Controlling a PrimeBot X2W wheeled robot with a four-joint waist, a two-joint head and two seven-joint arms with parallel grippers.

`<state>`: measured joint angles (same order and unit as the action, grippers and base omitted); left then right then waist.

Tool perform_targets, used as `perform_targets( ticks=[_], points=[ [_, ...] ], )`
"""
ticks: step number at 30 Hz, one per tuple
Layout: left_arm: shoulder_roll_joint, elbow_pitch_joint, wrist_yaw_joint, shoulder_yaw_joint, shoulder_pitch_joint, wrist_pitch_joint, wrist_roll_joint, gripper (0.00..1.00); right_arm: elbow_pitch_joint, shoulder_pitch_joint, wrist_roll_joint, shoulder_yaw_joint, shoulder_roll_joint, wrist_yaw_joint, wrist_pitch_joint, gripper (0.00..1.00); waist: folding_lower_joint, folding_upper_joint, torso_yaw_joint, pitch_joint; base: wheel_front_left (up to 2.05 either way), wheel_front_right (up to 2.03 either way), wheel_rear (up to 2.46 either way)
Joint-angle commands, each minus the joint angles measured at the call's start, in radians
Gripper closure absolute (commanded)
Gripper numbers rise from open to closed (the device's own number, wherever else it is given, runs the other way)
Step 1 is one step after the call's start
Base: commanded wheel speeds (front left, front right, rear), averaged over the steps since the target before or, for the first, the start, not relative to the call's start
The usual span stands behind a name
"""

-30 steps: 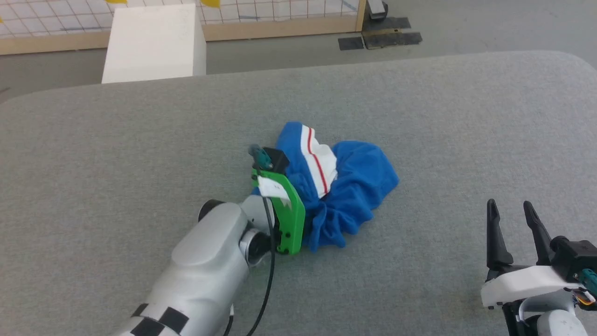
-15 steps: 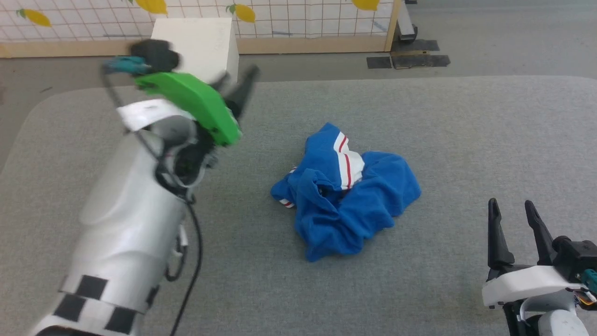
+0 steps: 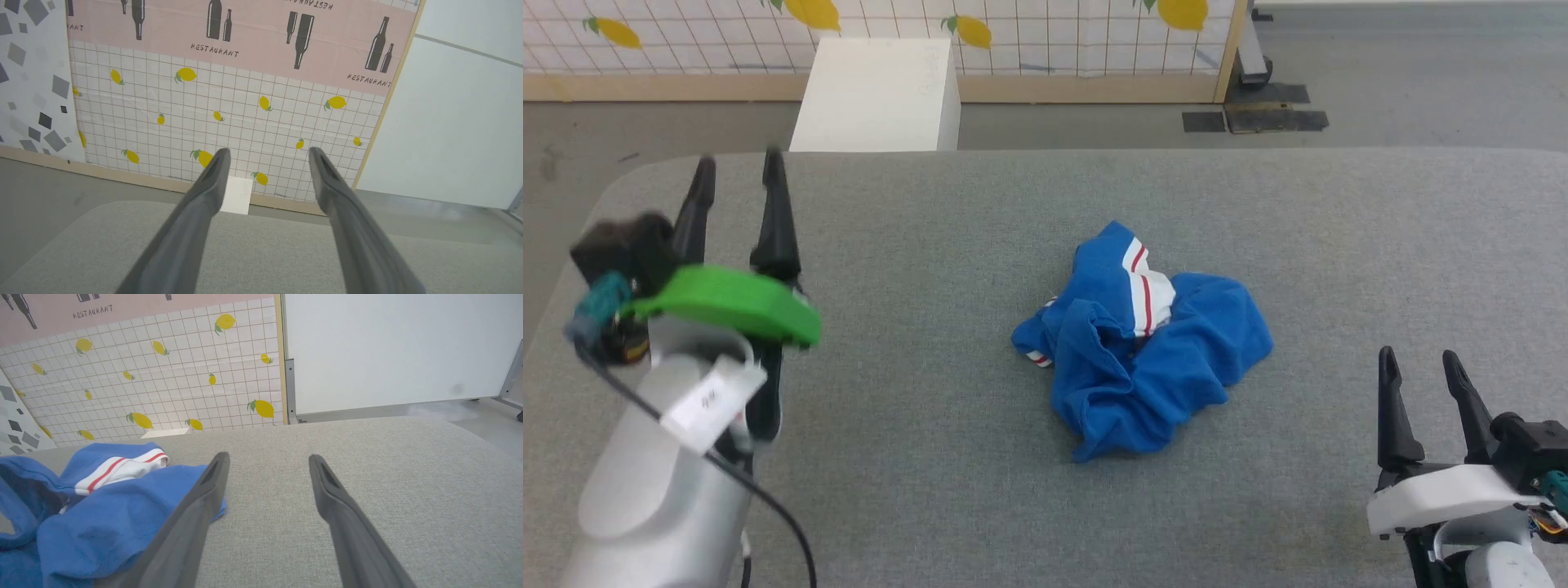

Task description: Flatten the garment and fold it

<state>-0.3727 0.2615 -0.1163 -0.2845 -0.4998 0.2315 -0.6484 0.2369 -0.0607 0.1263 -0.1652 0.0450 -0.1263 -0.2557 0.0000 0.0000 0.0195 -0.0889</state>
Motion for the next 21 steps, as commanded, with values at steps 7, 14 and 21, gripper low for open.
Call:
perform_targets(
  ticks=[7, 14, 21],
  points=[
    [-0.028, -0.078, -0.032, 0.031, 0.201, 0.026, 0.038, 0.00, 0.002, 0.013, 0.001, 0.006, -0.001, -0.004, -0.006, 0.00, 0.0000, 0.0000, -0.002, 0.036, 0.00, 0.00, 0.00],
    [-0.002, -0.150, -0.025, 0.076, 0.347, 0.030, 0.022, 0.00, -0.002, 0.034, 0.007, 0.011, -0.001, -0.004, -0.006, 0.00, 0.0000, 0.0000, -0.006, 0.048, 0.00, 0.00, 0.00],
    [0.041, -0.177, 0.006, 0.103, 0.449, 0.030, 0.030, 0.00, 0.001, 0.063, 0.017, 0.019, -0.001, -0.004, -0.006, 0.00, 0.0000, 0.0000, -0.006, 0.072, 0.00, 0.00, 0.00]
  ],
)
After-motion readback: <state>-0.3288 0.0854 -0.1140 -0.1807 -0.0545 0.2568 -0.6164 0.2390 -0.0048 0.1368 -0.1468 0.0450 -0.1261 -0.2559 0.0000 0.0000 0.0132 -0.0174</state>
